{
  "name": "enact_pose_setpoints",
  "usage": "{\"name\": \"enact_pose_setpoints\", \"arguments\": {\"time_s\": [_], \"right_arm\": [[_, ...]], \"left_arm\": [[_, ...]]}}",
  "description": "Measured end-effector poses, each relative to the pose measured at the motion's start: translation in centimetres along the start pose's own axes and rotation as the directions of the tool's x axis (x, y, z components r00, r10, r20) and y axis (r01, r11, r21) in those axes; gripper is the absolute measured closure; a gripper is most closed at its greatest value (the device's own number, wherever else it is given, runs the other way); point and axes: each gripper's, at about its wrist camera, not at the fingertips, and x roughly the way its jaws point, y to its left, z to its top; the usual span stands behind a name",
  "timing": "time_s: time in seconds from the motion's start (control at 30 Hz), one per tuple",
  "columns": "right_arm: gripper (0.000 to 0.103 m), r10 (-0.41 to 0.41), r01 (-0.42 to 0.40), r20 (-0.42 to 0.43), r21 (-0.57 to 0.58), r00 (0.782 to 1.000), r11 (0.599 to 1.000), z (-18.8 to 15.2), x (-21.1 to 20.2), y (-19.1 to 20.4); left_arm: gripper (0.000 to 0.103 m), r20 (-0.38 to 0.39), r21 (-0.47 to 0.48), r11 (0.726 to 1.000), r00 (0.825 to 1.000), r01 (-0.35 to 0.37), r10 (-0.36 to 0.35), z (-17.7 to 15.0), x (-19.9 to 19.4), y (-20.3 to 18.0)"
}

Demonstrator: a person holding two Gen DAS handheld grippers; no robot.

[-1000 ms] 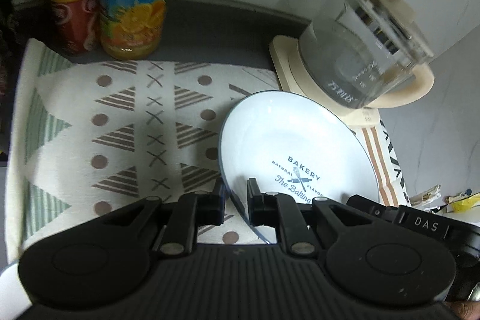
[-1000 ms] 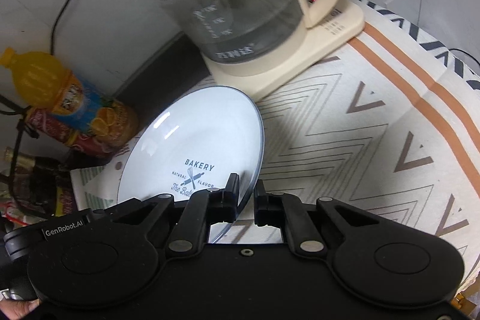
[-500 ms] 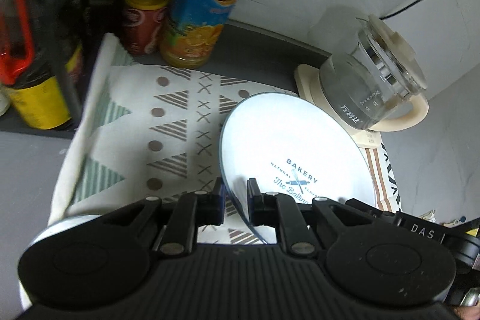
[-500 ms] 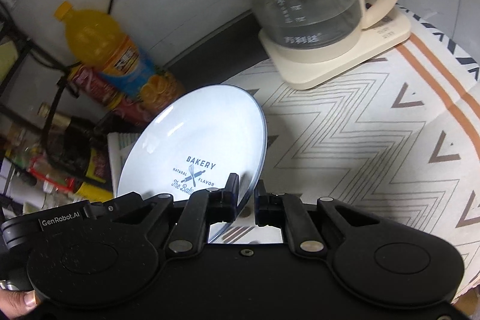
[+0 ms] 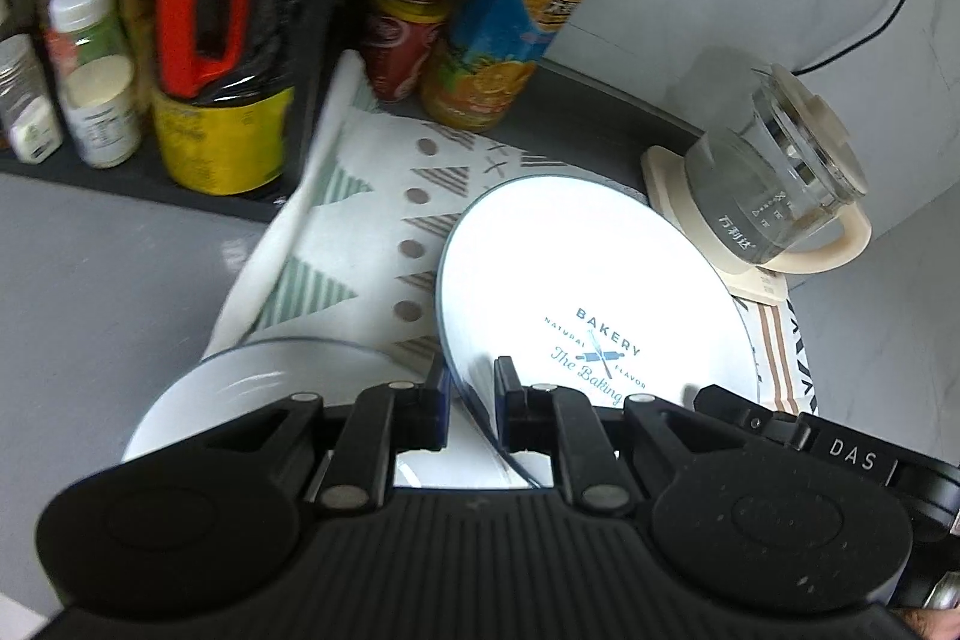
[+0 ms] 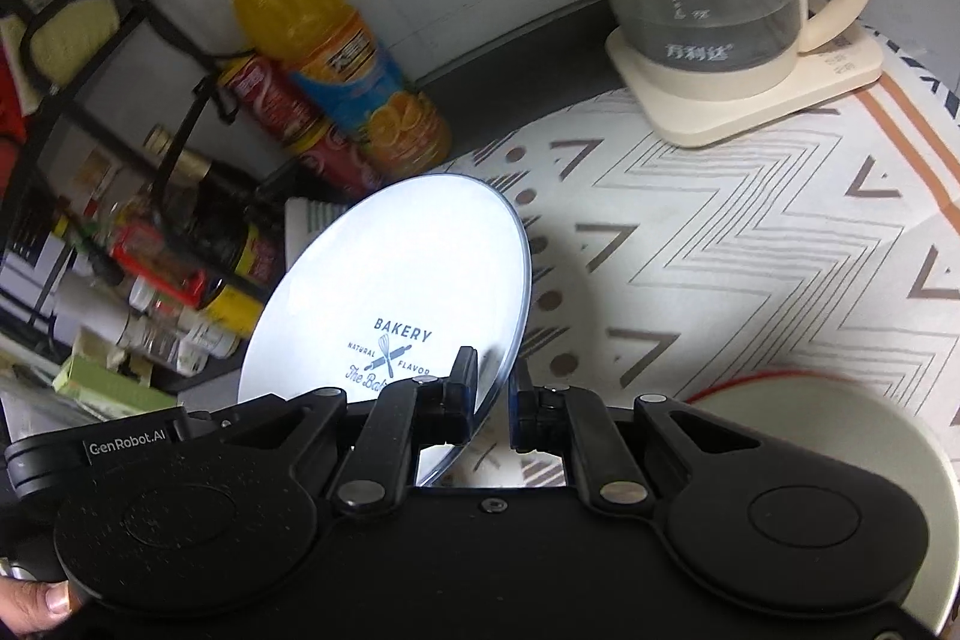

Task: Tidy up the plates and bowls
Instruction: 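Lift the 'BAKERY' plate with both grippers and carry it over the plate stack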

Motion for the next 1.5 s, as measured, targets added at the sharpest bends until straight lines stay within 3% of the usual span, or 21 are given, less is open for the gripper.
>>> {"name": "enact_pose_setpoints", "arguments": {"time_s": [0.6, 1.5], "right_arm": [[0.092, 0.030, -0.039, -0.084, -0.111, 0.996, 0.993, -4.7, 0.6, 3.5], [0.093, -0.093, 0.059, -0.131, -0.242, 0.987, 0.968, -8.7, 2.1, 6.0]], "left_arm": [[0.091, 0.006, -0.082, 0.994, 0.997, -0.077, 0.078, -4.3, -3.6, 4.6], [0.088, -0.125, -0.122, 0.984, 0.985, -0.132, 0.117, -9.6, -2.3, 8.2]]}}
